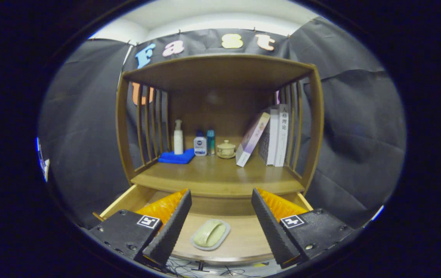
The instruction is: Pull open the drawer, take out the items inside it, and place them on the countertop above the cabinet.
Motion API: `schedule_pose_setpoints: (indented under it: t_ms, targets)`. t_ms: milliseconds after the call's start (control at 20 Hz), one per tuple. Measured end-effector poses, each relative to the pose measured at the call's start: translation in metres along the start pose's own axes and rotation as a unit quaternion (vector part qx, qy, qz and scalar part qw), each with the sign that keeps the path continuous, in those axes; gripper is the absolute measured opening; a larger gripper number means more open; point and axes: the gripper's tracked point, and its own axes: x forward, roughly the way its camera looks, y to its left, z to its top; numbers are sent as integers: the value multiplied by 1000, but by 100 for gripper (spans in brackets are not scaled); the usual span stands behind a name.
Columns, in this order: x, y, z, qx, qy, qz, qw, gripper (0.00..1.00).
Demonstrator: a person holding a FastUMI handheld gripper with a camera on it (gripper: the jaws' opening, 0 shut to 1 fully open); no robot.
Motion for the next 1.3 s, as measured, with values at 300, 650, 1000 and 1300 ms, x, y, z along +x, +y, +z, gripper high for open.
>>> schedule_pose_setpoints:
  t_ms: [300, 650, 1000, 1300]
  targets:
    - [60, 21, -39, 26, 167, 13, 986, 98]
    - [81, 25, -100, 55, 322, 2, 945, 92]
    - [81, 24, -134, 77, 396, -19, 915, 62]
    - [81, 26, -144, 81, 416, -12, 906, 24]
